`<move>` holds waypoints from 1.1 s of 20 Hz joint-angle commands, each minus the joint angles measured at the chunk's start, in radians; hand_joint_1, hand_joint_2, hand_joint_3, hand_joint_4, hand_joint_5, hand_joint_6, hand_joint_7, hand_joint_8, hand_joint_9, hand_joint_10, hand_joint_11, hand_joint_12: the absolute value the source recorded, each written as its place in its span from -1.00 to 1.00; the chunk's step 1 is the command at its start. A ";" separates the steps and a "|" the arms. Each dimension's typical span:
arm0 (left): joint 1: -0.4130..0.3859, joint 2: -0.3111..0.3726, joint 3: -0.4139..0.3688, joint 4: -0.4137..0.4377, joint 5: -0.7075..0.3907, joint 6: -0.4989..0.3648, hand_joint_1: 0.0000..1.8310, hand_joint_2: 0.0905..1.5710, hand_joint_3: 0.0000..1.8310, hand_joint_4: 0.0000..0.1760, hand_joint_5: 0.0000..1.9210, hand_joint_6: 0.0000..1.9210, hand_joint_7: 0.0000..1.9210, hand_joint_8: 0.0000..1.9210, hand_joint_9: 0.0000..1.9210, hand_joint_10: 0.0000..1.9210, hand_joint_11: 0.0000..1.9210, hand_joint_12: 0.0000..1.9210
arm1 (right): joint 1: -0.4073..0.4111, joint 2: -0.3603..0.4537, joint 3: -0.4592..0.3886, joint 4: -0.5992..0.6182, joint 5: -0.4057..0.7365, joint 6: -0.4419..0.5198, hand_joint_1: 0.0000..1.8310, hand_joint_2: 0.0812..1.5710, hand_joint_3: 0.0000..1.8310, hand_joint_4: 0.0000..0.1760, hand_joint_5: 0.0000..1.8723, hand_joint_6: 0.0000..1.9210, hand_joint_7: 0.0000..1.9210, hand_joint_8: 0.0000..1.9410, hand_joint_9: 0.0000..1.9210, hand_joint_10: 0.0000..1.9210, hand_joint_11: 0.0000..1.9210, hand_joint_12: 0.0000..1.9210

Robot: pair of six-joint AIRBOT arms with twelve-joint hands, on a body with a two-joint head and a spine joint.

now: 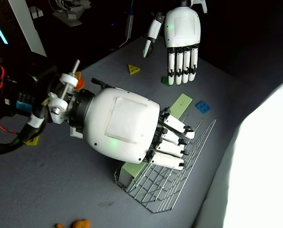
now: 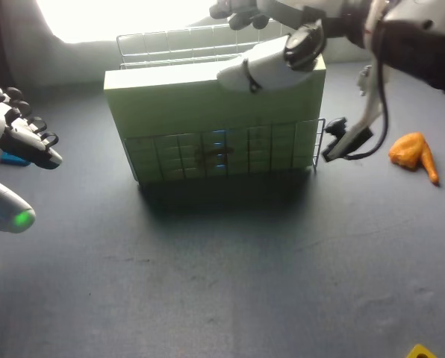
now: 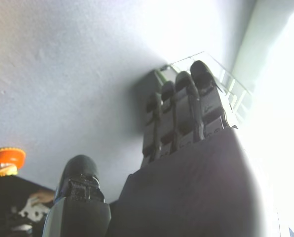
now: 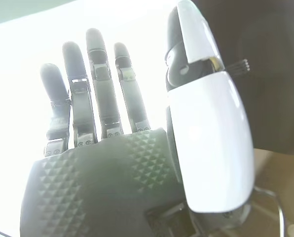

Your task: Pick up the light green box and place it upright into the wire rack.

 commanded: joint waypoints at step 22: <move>-0.038 0.015 -0.010 0.009 0.066 0.001 -0.98 0.62 -0.99 -1.00 0.03 1.00 0.11 1.00 0.07 1.00 0.05 1.00 | -0.102 0.617 -0.483 -0.377 0.143 0.134 -0.83 0.54 -1.00 -1.00 0.14 1.00 0.27 1.00 0.35 1.00 0.42 1.00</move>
